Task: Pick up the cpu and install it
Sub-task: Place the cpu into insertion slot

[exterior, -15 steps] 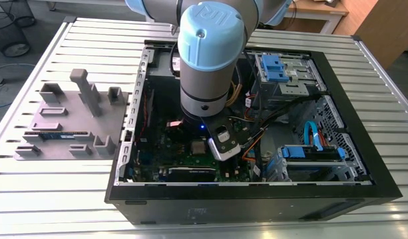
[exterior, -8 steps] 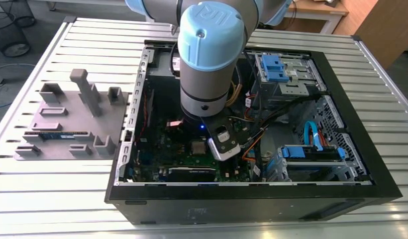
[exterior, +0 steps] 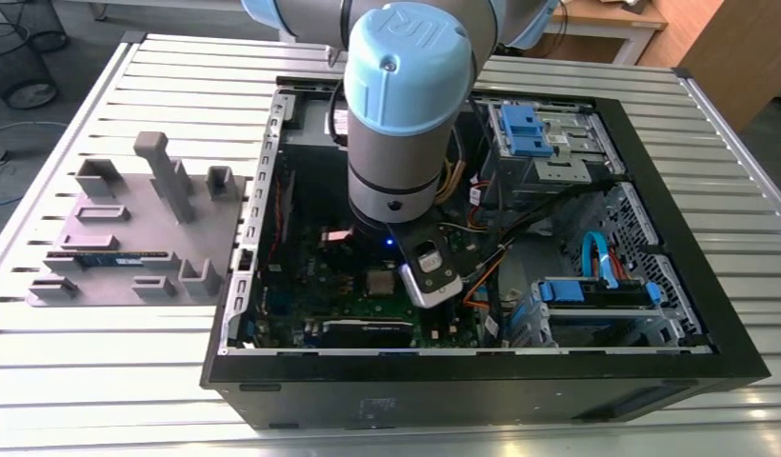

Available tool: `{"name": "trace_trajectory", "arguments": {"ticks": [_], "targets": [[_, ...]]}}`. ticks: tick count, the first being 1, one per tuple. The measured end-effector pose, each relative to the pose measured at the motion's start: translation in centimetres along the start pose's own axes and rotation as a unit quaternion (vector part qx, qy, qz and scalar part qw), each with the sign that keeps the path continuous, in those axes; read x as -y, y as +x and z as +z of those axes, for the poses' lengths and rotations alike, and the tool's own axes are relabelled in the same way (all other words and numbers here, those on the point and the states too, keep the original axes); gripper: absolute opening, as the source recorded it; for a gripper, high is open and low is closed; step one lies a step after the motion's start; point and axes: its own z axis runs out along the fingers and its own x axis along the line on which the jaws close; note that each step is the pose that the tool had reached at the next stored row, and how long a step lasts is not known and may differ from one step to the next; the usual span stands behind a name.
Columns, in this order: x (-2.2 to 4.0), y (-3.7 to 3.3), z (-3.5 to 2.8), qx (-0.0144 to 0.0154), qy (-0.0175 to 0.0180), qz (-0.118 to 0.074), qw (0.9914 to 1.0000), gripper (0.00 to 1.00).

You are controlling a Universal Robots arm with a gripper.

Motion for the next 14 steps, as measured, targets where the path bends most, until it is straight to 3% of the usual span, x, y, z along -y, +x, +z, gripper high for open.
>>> {"name": "trace_trajectory", "arguments": {"ticks": [14], "targets": [[0.14,-0.14,-0.02,-0.0007,0.0011,0.0,1.0,0.56]]}}
